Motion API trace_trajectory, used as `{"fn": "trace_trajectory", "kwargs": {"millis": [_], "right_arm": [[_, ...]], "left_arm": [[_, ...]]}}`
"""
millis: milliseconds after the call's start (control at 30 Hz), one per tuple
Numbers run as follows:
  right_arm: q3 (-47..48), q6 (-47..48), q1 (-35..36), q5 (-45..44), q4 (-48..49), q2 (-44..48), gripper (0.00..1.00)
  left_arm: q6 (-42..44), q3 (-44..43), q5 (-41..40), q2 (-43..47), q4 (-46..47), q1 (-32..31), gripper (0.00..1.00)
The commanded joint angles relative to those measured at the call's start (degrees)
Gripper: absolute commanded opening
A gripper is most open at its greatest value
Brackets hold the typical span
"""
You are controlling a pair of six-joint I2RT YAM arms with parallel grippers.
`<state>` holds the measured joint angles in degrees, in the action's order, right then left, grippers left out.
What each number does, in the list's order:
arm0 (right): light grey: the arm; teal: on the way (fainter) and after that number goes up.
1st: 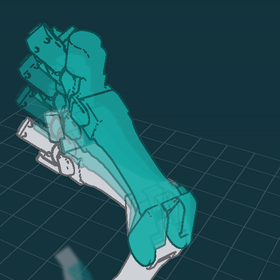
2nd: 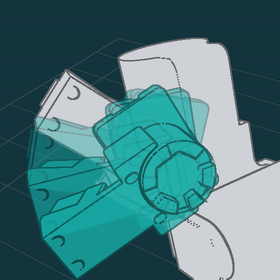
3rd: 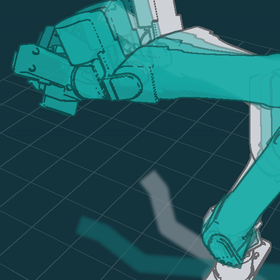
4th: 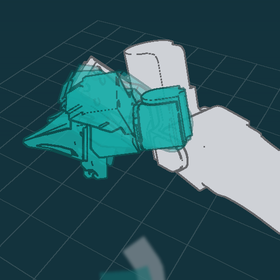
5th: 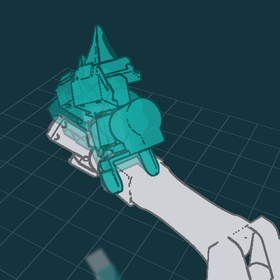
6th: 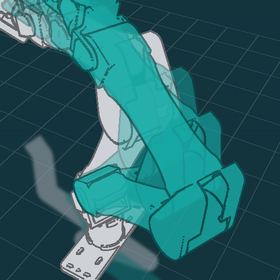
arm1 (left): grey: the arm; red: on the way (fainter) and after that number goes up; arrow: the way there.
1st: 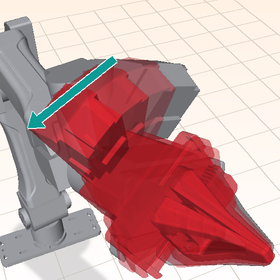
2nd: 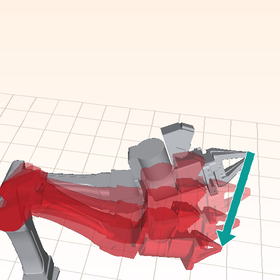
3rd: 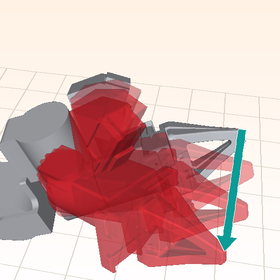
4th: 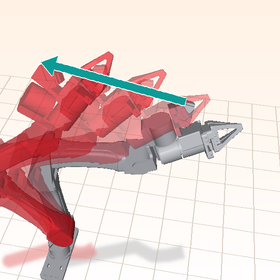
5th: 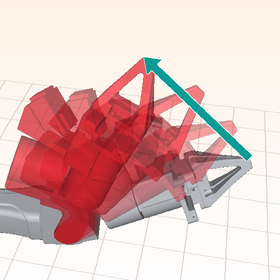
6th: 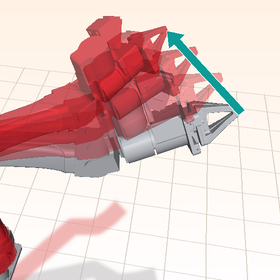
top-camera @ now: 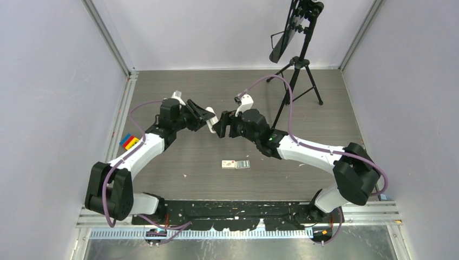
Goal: Load the staples into the stapler
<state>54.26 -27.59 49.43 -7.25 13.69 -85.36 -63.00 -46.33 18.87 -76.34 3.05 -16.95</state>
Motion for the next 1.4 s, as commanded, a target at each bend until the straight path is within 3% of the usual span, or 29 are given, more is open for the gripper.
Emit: {"fn": "trace_trajectory", "kwargs": {"millis": [0,133,333,400,467,567,633,767,867,1167,1367], "right_arm": [[3.8,-1.2,0.2,1.4,3.8,-1.7,0.80],[4.4,-0.9,0.2,2.0,3.8,-3.1,0.73],[4.7,-0.9,0.2,4.0,3.4,-4.2,0.54],[4.6,-0.8,0.2,4.5,3.3,-4.3,0.47],[4.6,-0.2,0.2,4.9,3.1,-4.1,0.32],[4.5,2.5,0.2,5.2,2.3,-3.5,0.12],[4.5,7.5,0.2,5.8,0.9,-2.7,0.06],[4.5,20.4,0.2,8.9,-4.4,-1.1,0.02],[4.3,29.7,0.2,10.3,-8.1,-1.1,0.00],[2.8,49.2,-0.2,17.0,-13.1,-4.4,0.01],[5.6,56.5,-2.5,25.9,-18.5,-9.2,0.08]], "left_arm": [[-2.7,1.3,-0.9,2.1,7.2,-1.5,0.37],[-2.9,1.7,-1.4,2.3,8.1,-2.4,0.37],[-3.4,2.9,-1.6,3.5,9.4,-3.0,0.37],[-3.6,3.4,-1.6,4.1,10.0,-3.1,0.37],[-3.5,3.6,-1.3,4.4,10.5,-3.1,0.38],[-1.6,3.8,-1.1,5.1,10.0,-3.1,0.48],[1.0,3.4,-1.1,6.0,7.6,-3.1,0.58],[8.2,2.2,-2.4,8.9,0.1,-3.1,0.84],[15.0,0.5,-4.2,12.5,-7.8,-3.1,0.97],[38.7,-8.0,-17.1,22.1,-35.1,-3.0,1.00],[48.6,-7.4,-25.9,30.2,-41.2,-3.0,1.00]]}}
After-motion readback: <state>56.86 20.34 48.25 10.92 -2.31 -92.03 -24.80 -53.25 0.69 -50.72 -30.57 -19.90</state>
